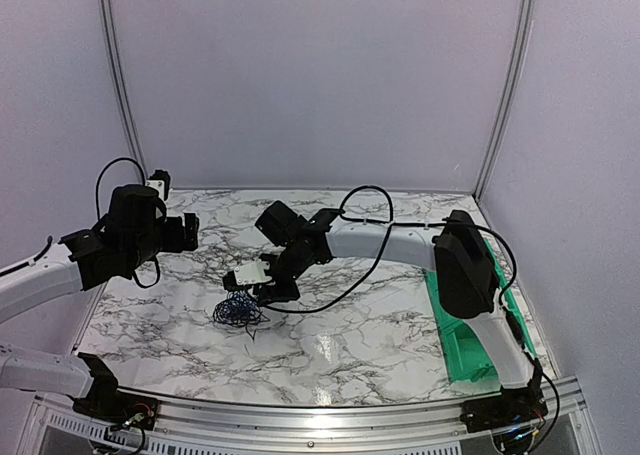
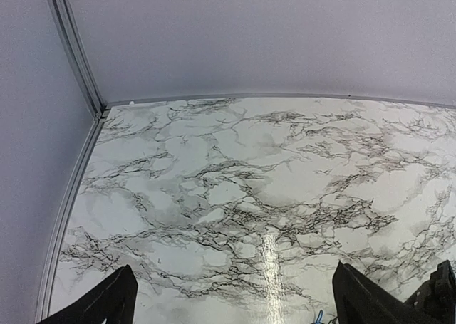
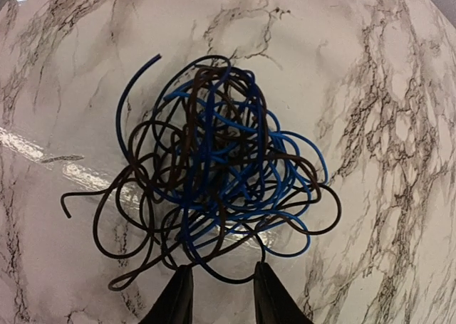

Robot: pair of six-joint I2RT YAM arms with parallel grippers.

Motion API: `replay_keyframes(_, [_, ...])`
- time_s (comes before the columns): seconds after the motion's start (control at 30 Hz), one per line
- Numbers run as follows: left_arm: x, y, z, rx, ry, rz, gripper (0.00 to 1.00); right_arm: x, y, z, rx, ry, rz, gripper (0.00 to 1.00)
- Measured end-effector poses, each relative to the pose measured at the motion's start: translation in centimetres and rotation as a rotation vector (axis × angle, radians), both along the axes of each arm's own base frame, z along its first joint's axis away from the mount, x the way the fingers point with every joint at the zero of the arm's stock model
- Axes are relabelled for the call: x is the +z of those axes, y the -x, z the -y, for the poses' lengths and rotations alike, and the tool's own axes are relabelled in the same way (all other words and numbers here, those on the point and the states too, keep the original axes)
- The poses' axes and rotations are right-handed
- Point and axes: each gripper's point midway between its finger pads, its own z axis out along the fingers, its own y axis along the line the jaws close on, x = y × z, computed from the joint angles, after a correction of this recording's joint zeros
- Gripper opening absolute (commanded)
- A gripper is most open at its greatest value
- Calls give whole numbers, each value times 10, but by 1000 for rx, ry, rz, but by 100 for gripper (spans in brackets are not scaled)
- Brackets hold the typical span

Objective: Untangle the cables

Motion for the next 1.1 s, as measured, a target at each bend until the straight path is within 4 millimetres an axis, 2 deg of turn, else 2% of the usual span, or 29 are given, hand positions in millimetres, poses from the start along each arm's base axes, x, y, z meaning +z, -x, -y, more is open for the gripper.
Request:
replay_keyframes(0.1, [-1, 0, 1, -5, -3, -2, 98, 0, -7, -3, -22, -19, 33, 41])
replay_keyframes(0.27, [-1, 0, 3, -18, -7, -5, 98, -5, -13, -1, -47, -36, 79, 39])
replay_keyframes(0.37, [-2, 0, 4, -24, -9, -8, 98, -3, -16, -3, -54, -48, 93, 31])
replay_keyframes(0.57, [-6, -1, 7, -42, -11, -22, 98, 0, -18, -6, -64, -64, 97, 1])
replay_keyframes(0.77, [-8, -1, 9, -50, -12, -26, 95, 9, -15, -4, -72, -78, 84, 0])
replay_keyframes(0.93, [-9, 1, 17, -100, -6, -36, 86, 31, 0, 13, -73, -89, 67, 0])
replay_keyframes(1.1, [-10, 8, 44, -237, 63, -62, 73, 70, 21, 34, -84, -132, 25, 0])
